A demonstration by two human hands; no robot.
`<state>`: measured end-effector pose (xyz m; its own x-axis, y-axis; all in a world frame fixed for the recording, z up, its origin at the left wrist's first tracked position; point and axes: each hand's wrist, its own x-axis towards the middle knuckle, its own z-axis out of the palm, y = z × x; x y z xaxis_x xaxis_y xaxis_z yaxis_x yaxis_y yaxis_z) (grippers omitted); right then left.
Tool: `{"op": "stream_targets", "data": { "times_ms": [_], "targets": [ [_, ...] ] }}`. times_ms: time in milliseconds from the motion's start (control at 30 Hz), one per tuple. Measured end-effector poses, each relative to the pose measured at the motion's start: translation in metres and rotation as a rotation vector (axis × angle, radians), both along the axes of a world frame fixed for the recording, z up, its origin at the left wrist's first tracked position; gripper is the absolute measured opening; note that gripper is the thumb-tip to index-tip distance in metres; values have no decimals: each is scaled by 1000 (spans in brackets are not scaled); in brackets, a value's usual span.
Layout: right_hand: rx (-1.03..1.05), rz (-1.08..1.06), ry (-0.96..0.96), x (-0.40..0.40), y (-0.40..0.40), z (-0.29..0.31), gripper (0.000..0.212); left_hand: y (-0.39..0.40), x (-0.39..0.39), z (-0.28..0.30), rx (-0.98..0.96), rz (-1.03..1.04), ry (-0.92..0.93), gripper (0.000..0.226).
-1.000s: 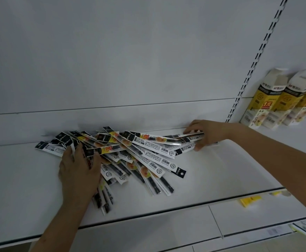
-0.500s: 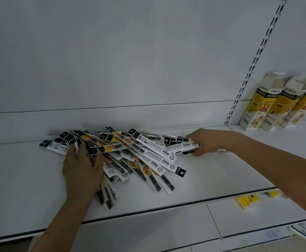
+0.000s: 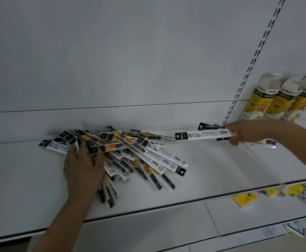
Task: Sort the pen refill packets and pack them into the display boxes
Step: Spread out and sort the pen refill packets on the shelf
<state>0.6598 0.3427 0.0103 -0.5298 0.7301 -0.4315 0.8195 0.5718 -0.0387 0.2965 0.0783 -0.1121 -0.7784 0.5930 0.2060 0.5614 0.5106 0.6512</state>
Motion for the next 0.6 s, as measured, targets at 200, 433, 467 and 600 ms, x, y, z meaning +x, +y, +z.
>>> {"op": "stream_targets", "data": {
  "times_ms": [200,433,467,600],
  "targets": [
    [24,-19,195,-45,-17,14,13,-1,1,0,6,-2,1,63],
    [-10,194,226,-193,-48,-13,61,-2,2,1,11,-8,-7,65],
    [-17,223,195,-202,-52,-14,85,-3,2,1,22,-6,-14,66],
    [-102,145,326,-200,-58,-27,101,-2,0,3,82,20,-93,68]
  ]
}}
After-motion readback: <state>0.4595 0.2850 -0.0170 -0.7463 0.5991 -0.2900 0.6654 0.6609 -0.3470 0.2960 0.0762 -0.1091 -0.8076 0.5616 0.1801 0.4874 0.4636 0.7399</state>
